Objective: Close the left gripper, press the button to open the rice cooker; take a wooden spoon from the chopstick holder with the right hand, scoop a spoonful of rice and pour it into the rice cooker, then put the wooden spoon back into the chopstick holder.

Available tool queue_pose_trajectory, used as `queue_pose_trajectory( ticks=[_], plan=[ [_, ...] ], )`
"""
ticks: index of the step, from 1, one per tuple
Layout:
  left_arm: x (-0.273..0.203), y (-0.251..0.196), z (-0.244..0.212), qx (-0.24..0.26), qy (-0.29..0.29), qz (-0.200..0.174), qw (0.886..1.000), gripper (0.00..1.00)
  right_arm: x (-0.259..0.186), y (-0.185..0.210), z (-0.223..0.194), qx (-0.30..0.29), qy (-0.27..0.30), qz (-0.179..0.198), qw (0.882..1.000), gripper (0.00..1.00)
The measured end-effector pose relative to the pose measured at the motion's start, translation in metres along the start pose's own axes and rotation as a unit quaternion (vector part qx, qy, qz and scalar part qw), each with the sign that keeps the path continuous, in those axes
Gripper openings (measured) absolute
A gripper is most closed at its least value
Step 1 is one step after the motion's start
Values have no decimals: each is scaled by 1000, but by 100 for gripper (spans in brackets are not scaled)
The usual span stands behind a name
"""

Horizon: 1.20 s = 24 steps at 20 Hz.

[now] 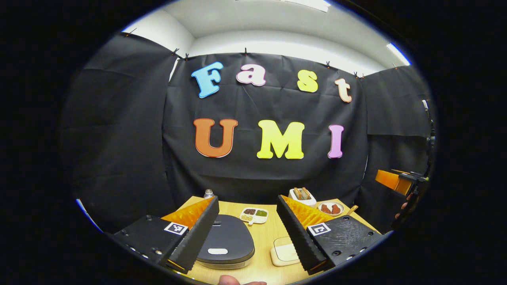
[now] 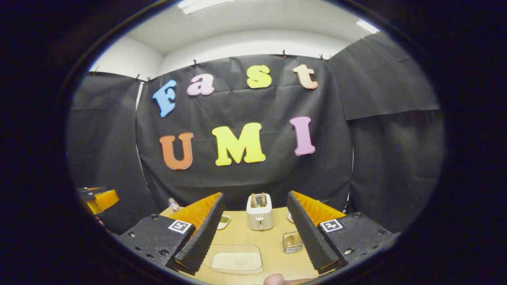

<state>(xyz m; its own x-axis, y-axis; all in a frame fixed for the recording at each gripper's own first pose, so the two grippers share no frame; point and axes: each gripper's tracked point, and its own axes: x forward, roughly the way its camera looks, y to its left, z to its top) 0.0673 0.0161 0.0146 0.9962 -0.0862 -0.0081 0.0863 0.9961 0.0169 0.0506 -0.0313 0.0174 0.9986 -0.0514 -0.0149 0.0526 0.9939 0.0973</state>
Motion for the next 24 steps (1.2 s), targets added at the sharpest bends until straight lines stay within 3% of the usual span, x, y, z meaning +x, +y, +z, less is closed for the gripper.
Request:
queue_pose_trajectory(
  ticks=[11,12,13,24],
  plan=[
    [-26,-7,2,29,-29,-10,999,94,-38,39,-19,-18,3,16,1000,100],
    [-26,-7,1,28,-30,-12,999,89,-39,42,-19,-18,4,16,1000,100],
    [-27,-7,2,29,-31,-12,999,95,-40,42,-18,-19,2,14,1000,100],
    [-35,-1,6,31,-32,-2,999,94,-48,51,-21,-33,2,14,999,100]
  ],
)
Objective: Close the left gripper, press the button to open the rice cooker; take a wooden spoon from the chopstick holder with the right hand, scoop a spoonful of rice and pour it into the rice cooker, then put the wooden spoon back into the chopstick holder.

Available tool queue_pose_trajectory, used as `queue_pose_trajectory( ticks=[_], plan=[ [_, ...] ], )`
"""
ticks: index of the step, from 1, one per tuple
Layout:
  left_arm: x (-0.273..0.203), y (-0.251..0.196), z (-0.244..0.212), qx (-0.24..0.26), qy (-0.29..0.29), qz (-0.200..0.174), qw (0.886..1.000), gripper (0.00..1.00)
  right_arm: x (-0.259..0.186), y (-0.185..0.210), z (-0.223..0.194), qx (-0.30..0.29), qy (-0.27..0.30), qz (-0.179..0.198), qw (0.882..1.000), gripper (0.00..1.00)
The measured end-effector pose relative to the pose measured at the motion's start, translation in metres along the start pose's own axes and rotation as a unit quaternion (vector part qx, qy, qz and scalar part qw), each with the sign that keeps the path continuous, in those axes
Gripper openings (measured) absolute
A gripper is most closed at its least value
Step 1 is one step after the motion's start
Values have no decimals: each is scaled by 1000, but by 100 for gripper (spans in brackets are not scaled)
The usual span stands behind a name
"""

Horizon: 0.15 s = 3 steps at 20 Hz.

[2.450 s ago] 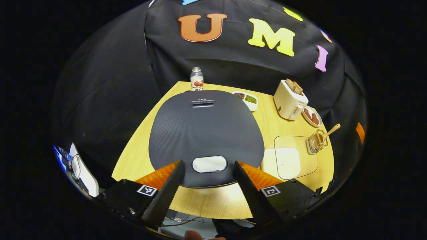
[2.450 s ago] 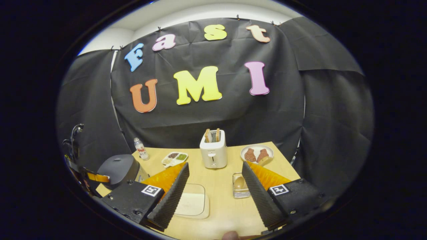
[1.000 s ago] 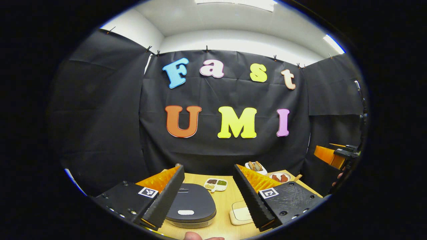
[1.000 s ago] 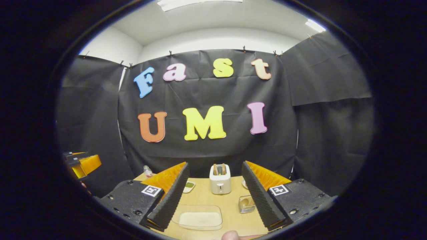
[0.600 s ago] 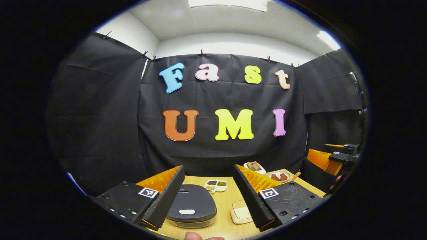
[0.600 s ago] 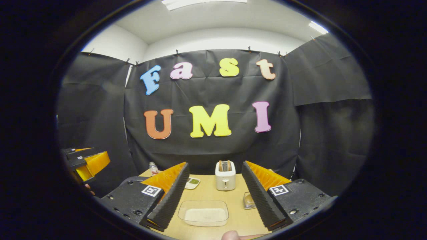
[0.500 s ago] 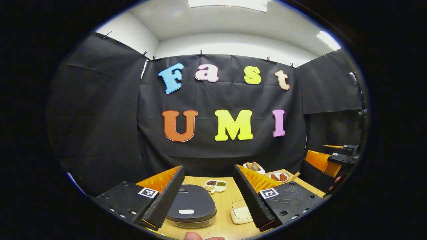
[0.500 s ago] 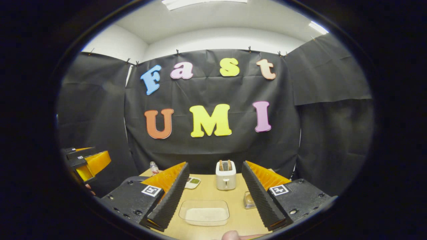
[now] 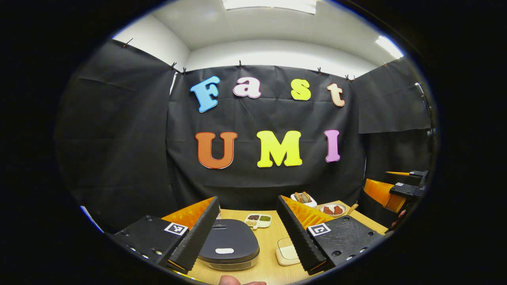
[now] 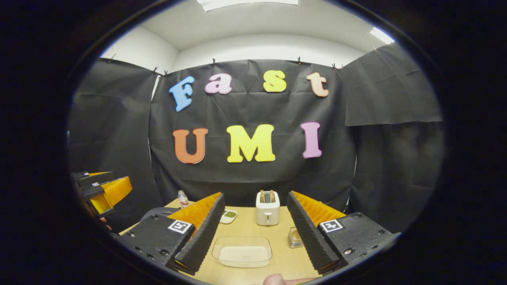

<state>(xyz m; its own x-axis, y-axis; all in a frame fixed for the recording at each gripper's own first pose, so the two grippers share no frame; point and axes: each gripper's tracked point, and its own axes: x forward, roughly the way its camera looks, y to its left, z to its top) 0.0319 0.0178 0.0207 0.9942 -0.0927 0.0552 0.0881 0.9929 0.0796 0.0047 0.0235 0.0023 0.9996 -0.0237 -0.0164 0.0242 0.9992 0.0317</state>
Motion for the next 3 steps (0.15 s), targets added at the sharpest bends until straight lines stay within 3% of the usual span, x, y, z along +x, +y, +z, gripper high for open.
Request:
queue_pose_trajectory(
  ticks=[2,3],
  plan=[
    [0,2,0,0,-1,3,1000,94,0,0,-1,-4,1,-2,1000,100],
    [0,2,0,0,-1,4,1000,84,0,0,-2,-6,0,-3,1000,100]
  ],
)
